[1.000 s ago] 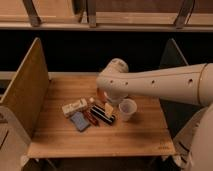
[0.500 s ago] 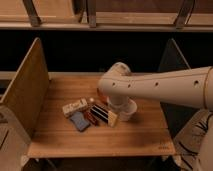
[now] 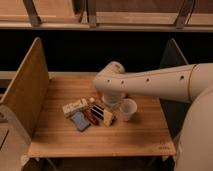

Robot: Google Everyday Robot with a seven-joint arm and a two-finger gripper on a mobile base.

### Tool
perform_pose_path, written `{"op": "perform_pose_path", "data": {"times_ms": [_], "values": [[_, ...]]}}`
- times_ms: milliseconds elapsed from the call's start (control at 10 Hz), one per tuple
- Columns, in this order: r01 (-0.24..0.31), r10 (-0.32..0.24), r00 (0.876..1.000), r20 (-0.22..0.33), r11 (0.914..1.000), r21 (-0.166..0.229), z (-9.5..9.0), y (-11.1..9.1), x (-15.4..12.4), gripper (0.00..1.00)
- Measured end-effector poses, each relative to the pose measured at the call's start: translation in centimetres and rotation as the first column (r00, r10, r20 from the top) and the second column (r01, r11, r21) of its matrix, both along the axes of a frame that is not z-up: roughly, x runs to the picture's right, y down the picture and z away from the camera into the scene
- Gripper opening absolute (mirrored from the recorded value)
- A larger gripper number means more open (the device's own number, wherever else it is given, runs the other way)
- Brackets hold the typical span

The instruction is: Pick up the ceramic cup

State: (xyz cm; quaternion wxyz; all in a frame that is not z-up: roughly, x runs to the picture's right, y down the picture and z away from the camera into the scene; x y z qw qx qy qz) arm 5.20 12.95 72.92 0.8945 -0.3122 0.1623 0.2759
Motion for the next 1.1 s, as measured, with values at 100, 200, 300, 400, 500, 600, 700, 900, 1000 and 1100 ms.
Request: {"op": "perform_pose_path", "data": {"times_ms": [100,200,300,400,500,600,700,900,1000,1100], "values": [[-0.017,0.017,1.0,-0.007,0.9994,-0.029,0.9,0.7,0.4,0.8],[-0.027,0.026,1.0,-0.012,0.9984,-0.051,1.6,1.2,0.6,0.8],[-0.031,0.029,0.999,-0.018,0.9976,-0.062,2.1,1.4,0.7,0.8],[-0.034,0.032,0.999,-0.038,0.997,-0.069,2.6,1.4,1.5,0.8],[-0.038,0.034,0.998,-0.05,0.9966,-0.073,2.9,1.4,2.0,0.8],[-0.046,0.042,0.997,-0.058,0.9954,-0.083,3.2,1.7,2.3,0.8],[-0.056,0.049,0.997,-0.067,0.9934,-0.1,4.1,2.1,2.6,0.8],[-0.086,0.075,0.994,-0.078,0.9866,-0.139,5.6,3.1,2.9,0.77],[-0.1,0.089,0.993,-0.08,0.9826,-0.156,6.4,3.6,3.0,0.69],[-0.111,0.098,0.992,-0.085,0.9799,-0.166,7.0,3.7,3.3,0.58]]}}
